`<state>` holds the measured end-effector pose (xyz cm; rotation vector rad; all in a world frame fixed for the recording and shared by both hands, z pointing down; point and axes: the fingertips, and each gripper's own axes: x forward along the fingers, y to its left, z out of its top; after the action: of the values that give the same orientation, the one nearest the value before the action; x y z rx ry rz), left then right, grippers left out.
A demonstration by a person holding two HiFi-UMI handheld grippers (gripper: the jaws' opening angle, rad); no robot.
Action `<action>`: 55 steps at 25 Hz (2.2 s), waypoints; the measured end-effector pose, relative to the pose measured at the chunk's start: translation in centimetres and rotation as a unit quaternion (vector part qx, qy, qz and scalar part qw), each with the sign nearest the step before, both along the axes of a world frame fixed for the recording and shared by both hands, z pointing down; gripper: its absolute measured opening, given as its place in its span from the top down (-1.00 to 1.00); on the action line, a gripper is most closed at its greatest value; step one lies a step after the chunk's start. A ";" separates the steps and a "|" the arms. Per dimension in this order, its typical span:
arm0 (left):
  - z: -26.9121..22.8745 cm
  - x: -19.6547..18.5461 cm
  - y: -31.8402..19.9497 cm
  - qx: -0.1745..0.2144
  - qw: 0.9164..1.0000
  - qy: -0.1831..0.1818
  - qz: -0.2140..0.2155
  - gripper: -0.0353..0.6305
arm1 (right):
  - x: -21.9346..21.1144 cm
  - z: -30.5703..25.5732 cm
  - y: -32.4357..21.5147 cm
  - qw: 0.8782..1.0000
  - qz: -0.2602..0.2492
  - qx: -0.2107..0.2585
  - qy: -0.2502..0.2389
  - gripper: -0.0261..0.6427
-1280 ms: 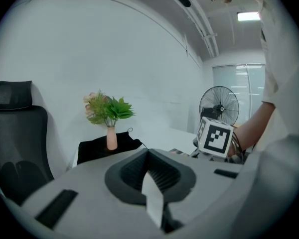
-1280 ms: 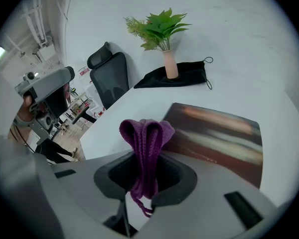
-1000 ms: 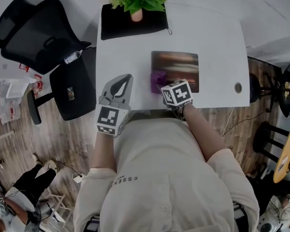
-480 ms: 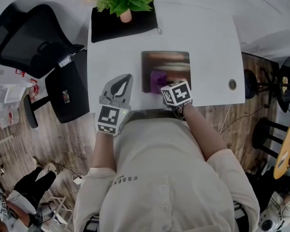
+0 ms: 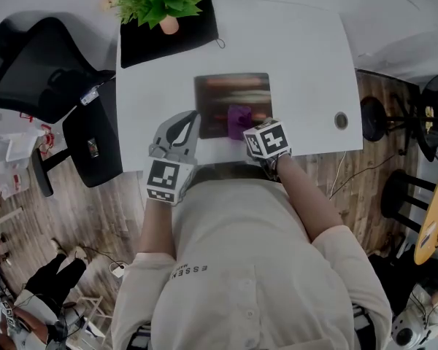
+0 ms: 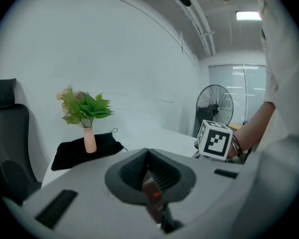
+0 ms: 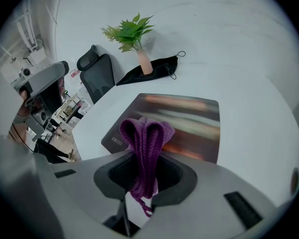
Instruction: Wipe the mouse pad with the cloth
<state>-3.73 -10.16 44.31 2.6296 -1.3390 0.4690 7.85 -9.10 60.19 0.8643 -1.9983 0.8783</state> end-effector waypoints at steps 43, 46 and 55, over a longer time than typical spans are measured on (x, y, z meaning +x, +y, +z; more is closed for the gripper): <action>-2.8 9.3 -0.4 0.025 0.999 -0.024 -0.032 0.89 | 12.9 -7.9 -4.2 0.988 0.051 0.133 -0.064 0.64; -4.4 8.1 -1.0 0.042 0.998 -0.029 -0.029 0.89 | 11.6 -11.1 -5.7 0.978 0.048 0.194 -0.068 0.64; -9.3 2.5 -3.2 0.081 0.995 -0.025 -0.044 0.89 | 6.6 -19.5 -8.4 0.942 0.039 0.317 -0.099 0.64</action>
<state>-1.22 -13.33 35.02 2.6885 -1.5640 0.4336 14.44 -17.54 40.70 1.2495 -2.4909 0.3556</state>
